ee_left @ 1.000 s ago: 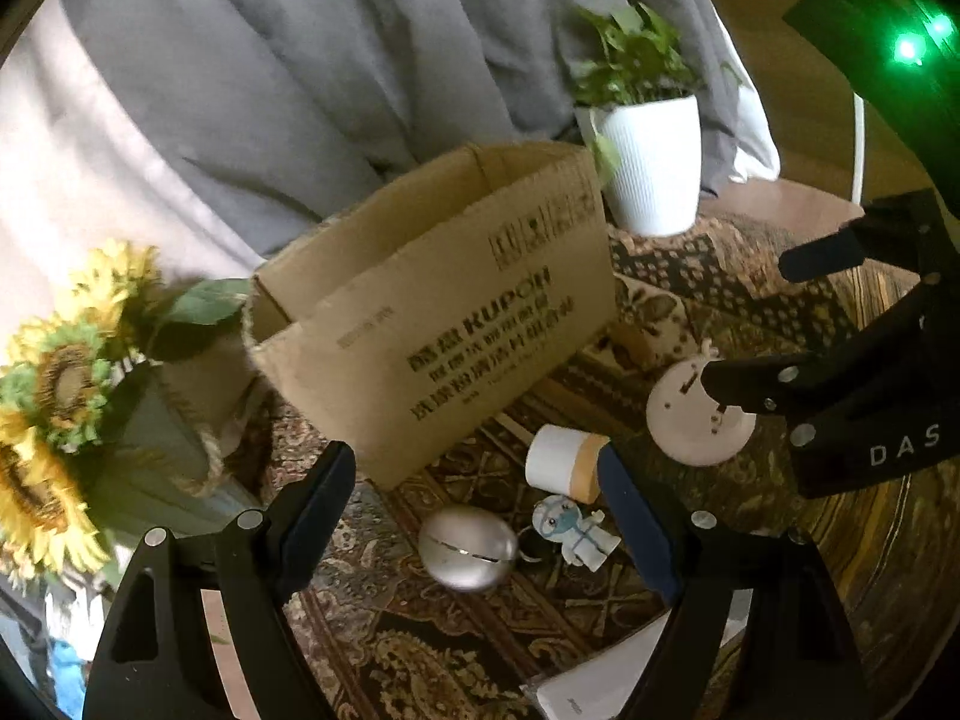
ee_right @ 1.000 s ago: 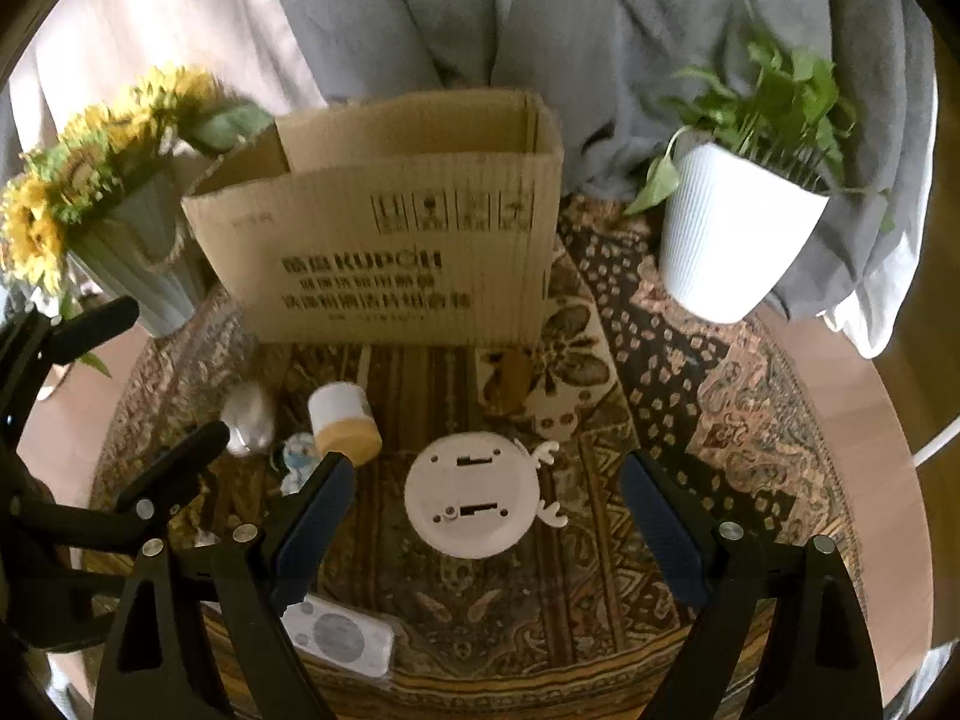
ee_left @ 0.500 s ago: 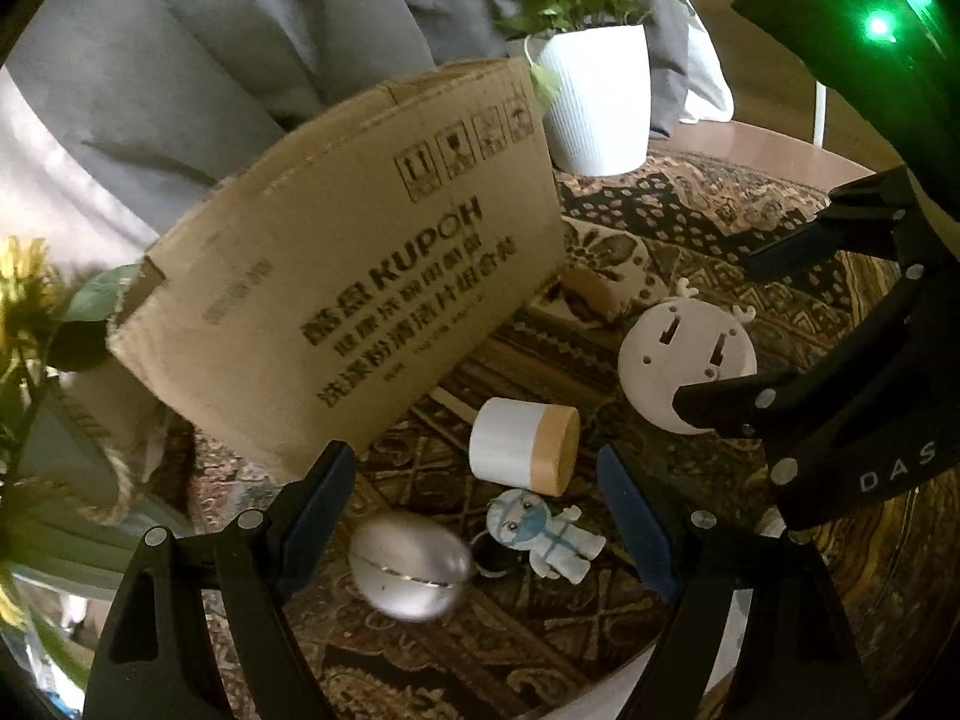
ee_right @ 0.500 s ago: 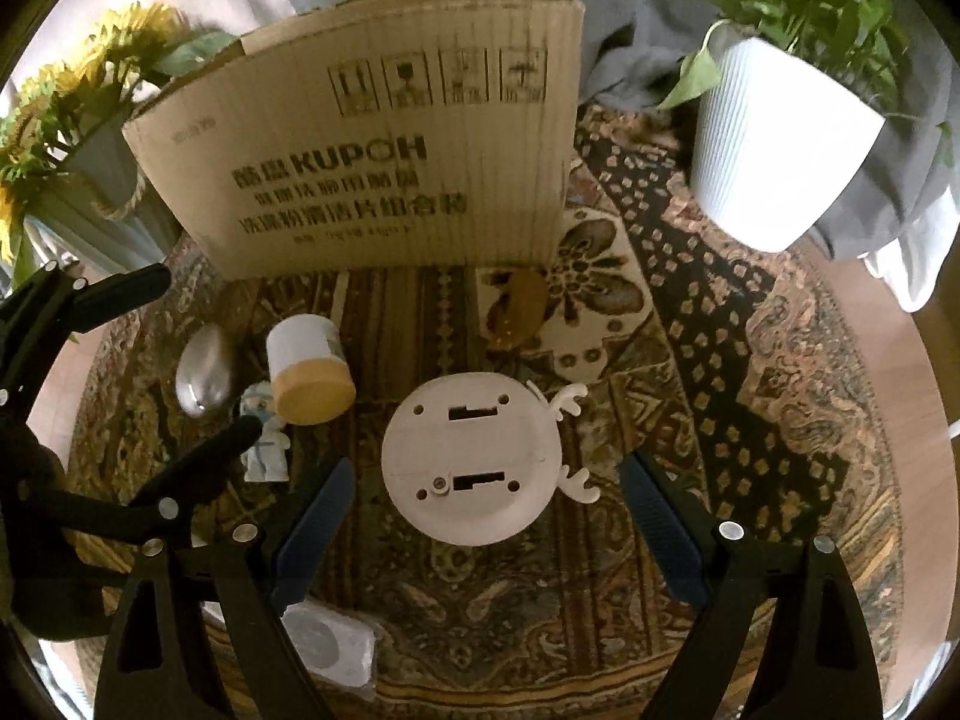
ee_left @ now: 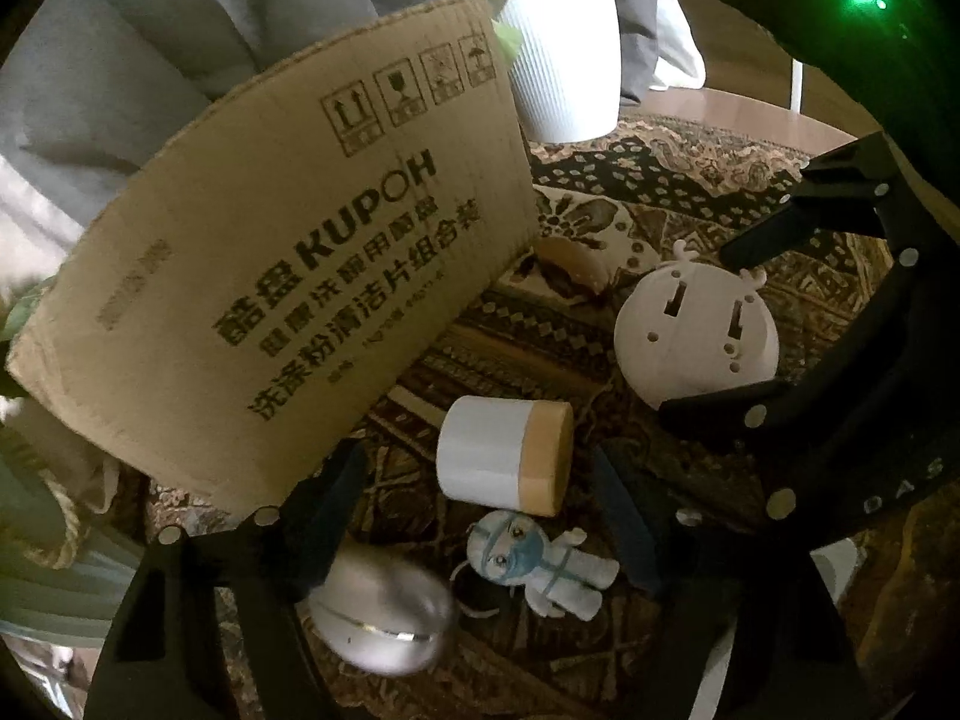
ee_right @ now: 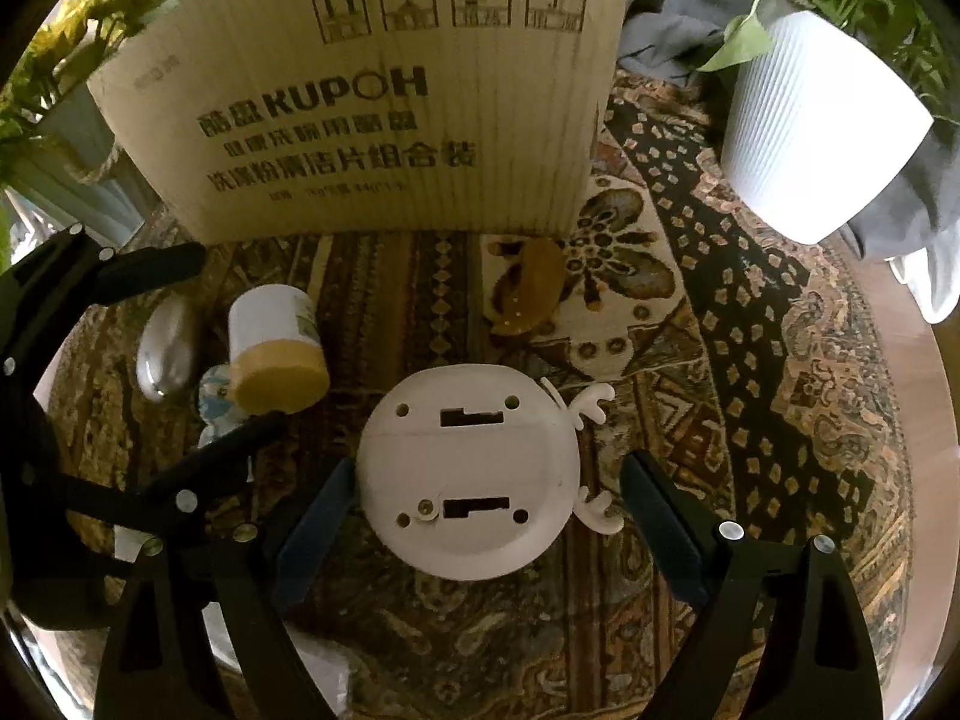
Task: Organize rigid objects
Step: 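Grasp the white jar with wooden lid with the left tool while the right tool approaches the white disc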
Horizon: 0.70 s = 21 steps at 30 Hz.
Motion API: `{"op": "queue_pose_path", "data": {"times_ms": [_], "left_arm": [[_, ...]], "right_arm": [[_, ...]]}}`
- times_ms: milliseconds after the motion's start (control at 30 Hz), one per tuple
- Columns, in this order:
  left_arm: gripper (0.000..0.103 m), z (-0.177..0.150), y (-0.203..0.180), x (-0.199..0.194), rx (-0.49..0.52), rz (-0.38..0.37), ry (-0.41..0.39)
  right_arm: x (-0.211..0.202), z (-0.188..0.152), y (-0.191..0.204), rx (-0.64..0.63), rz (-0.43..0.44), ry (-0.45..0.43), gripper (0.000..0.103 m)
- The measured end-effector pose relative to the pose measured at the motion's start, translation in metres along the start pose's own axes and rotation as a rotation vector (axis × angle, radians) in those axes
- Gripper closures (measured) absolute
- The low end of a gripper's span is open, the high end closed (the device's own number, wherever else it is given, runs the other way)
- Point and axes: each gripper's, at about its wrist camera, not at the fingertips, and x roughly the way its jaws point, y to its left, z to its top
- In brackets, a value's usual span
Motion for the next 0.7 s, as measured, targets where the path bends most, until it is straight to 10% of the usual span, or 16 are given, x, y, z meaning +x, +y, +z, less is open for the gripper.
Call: {"op": "queue_pose_path", "data": {"times_ms": [700], "left_arm": [[0.057,0.009,-0.006,0.009,-0.090,-0.037,0.006]], "right_arm": [[0.006,0.004,-0.022,0.019,0.099,-0.021,0.017]]}}
